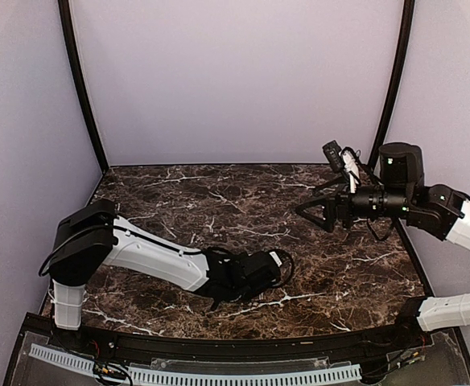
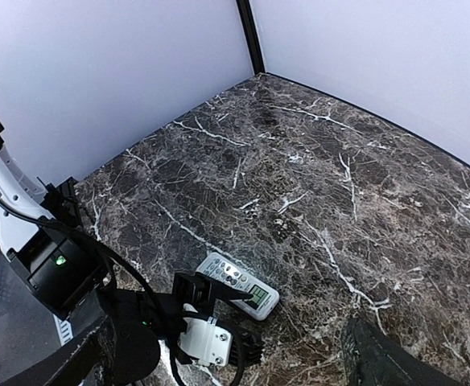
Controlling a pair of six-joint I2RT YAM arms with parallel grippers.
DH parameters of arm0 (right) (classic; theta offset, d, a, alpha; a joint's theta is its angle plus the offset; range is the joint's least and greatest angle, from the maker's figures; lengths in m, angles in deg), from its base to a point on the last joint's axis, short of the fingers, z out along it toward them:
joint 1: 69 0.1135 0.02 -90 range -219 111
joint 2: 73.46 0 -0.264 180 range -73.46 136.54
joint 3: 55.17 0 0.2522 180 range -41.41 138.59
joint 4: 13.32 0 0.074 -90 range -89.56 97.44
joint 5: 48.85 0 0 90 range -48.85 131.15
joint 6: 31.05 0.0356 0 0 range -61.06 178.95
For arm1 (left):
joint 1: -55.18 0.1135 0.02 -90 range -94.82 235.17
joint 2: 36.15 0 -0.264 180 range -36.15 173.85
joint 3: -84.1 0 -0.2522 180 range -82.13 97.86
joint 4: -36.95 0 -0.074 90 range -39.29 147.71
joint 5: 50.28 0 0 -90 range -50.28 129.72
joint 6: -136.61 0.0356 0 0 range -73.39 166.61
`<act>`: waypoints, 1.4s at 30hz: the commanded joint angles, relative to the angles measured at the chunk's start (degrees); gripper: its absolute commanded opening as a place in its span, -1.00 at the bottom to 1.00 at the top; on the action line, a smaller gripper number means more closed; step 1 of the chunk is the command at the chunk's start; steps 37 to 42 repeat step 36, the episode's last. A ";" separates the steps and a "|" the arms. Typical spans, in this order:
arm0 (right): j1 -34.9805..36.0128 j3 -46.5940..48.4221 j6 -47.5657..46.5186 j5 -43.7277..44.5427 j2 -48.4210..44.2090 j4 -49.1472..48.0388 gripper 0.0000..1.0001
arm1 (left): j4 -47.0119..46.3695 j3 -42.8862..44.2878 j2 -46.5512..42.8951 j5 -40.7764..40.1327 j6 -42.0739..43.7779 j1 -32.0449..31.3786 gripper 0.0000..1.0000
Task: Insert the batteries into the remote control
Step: Reset both arms
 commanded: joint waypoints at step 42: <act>-40.53 -20.90 9.85 13.83 -0.01 -18.54 0.97 | -11.92 -41.25 -57.32 6.49 -24.15 56.79 0.91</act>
